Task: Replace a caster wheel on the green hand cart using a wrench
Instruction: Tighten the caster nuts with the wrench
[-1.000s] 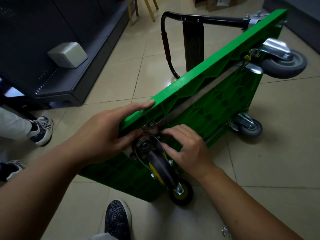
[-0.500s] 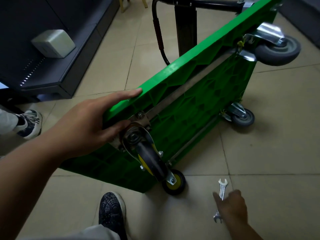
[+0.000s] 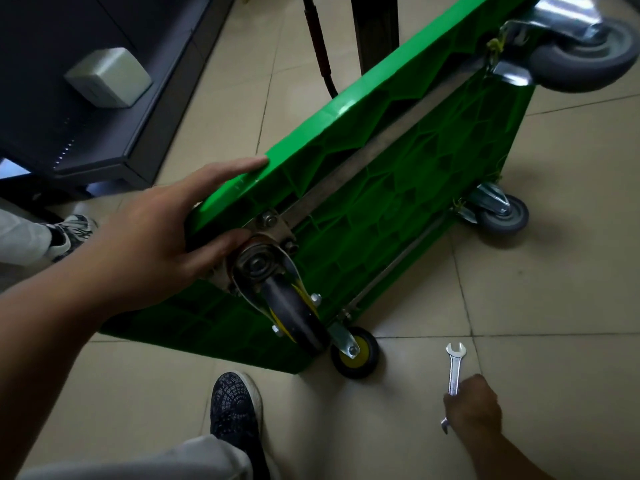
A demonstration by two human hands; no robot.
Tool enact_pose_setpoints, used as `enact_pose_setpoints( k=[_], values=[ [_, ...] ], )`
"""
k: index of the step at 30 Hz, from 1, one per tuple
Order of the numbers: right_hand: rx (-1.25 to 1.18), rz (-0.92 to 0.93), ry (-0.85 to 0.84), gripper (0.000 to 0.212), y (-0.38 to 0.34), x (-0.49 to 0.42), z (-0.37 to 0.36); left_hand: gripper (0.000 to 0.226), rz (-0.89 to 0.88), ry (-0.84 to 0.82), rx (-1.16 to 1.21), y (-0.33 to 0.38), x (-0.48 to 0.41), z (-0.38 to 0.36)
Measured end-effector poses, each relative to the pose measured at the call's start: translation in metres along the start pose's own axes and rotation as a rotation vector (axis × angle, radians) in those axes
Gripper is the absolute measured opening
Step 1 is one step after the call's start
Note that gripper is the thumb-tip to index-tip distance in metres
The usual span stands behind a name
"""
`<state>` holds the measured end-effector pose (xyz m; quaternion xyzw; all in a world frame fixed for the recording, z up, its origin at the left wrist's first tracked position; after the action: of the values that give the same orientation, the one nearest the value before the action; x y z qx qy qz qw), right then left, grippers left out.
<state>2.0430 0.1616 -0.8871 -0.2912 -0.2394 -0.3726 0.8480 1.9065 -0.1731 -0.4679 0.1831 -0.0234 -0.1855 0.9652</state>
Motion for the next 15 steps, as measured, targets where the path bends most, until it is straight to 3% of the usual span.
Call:
enact_pose_setpoints(
  k=[3, 7, 9, 12, 15],
  values=[
    [0.096, 0.111, -0.09, 0.006, -0.005, -0.008, 0.001, 0.082, 0.021, -0.007, -0.042, 0.005, -0.001, 0.0],
    [-0.39, 0.241, -0.239, 0.01, -0.029, -0.006, 0.036, 0.074, 0.058, 0.029, -0.079, 0.018, -0.01, -0.005],
    [-0.513, 0.374, -0.292, 0.013, -0.054, -0.003, 0.068, 0.07, 0.047, 0.079, -0.107, 0.026, -0.012, -0.004],
    [-0.501, 0.613, -0.28, 0.011, -0.089, 0.011, 0.121, 0.066, 0.028, 0.109, -0.101, 0.032, -0.011, -0.001],
    [-0.443, 0.844, -0.135, 0.017, -0.121, 0.032, 0.169, 0.063, -0.031, 0.133, -0.104, 0.037, -0.008, 0.0]
  ],
)
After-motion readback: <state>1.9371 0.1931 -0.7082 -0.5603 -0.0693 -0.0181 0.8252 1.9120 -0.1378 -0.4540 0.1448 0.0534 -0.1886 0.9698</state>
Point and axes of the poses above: each hand's wrist, its own x-axis away from the middle knuckle, its own z-axis out of the back of the hand, y = z × x, the point moved 5 cm from there along -x, towards the middle knuckle, and after that the axes turned 5 degrees about x, right-handed, at the moved point
